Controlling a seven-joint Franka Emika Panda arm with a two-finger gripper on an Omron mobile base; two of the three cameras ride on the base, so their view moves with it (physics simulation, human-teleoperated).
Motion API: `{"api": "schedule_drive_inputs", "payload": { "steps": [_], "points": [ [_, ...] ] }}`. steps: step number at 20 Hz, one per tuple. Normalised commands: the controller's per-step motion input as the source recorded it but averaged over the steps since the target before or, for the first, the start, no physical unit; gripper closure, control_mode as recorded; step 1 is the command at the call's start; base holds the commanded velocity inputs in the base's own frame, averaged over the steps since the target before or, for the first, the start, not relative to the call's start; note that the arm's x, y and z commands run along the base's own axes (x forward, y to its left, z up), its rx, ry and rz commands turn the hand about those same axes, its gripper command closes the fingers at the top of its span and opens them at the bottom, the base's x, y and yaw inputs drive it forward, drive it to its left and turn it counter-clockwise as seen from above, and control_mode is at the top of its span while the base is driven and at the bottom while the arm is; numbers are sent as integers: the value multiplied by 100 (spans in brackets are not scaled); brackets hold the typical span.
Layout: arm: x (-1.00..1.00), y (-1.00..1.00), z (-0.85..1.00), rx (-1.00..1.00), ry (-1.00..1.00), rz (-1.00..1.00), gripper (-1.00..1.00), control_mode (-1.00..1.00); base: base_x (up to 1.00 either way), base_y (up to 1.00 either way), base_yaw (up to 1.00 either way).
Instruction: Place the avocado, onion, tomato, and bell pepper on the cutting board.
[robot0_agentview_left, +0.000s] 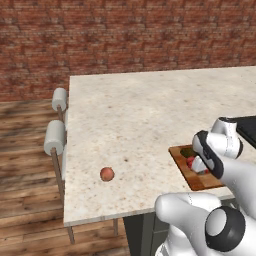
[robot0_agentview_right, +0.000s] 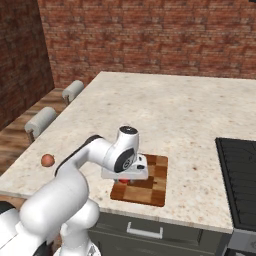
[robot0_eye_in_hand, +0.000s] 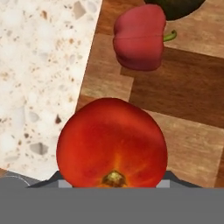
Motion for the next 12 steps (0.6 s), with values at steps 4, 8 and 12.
{"api": "schedule_drive_inputs", "payload": {
  "steps": [4, 8, 12],
  "points": [
    [1, 0, -29, 0, 4, 0, 100, -100, 0, 0, 0],
    [5, 0, -23, 0, 2, 0, 100, -100, 0, 0, 0],
    [2, -1, -27, 0, 3, 0, 100, -100, 0, 0, 0]
  ]
}}
